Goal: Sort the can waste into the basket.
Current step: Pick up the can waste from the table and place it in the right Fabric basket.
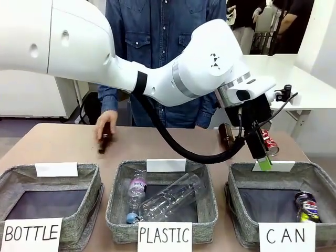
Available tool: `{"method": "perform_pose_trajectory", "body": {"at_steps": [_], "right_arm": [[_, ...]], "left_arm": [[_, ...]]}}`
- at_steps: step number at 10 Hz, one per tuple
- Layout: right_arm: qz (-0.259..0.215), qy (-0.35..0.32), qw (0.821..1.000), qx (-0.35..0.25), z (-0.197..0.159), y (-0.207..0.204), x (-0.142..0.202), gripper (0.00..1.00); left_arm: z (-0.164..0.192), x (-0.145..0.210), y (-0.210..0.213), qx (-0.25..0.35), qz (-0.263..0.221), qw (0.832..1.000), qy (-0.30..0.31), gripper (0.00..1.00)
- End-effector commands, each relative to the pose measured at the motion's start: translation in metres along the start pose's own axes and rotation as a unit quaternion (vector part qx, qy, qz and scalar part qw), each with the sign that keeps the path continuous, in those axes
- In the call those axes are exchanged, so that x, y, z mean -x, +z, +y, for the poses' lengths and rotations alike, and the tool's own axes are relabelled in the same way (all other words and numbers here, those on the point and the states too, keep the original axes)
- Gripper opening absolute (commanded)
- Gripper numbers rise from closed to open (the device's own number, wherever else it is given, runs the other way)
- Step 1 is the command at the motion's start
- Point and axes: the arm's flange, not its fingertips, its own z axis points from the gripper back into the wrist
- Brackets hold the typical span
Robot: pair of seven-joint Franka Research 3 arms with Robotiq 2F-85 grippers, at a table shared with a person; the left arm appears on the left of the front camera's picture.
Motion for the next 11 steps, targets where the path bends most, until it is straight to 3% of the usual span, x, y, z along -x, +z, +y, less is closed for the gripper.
{"method": "perform_pose_trajectory", "body": {"at_steps": [1, 3, 6, 8, 9, 11], "right_arm": [[-0.008, -0.007, 1.0, -0.003, 0.001, 0.001, -0.002, 1.0], [0.0, 0.0, 1.0, 0.0, 0.0, 0.0, 0.0, 1.0], [0.07, -0.005, 0.997, -0.023, 0.024, -0.046, -0.044, 1.0], [0.115, -0.003, 0.992, -0.05, 0.048, -0.09, -0.067, 1.0], [0.141, 0.003, 0.989, -0.035, 0.06, -0.116, -0.074, 1.0], [0.184, 0.032, 0.982, -0.043, 0.08, -0.165, -0.081, 1.0]], "left_arm": [[-0.029, 0.007, 0.026, 0.035, 0.017, 0.998, 0.045, 1.0], [-0.088, 0.025, 0.081, 0.059, 0.055, 0.995, 0.057, 1.0], [-0.165, 0.08, 0.152, 0.052, 0.048, 0.995, 0.068, 1.0], [-0.19, 0.151, 0.212, -0.03, 0.001, 0.985, 0.169, 1.0], [-0.196, 0.192, 0.245, -0.046, -0.037, 0.967, 0.247, 1.0], [-0.232, 0.275, 0.303, -0.092, -0.135, 0.914, 0.371, 1.0]]}}
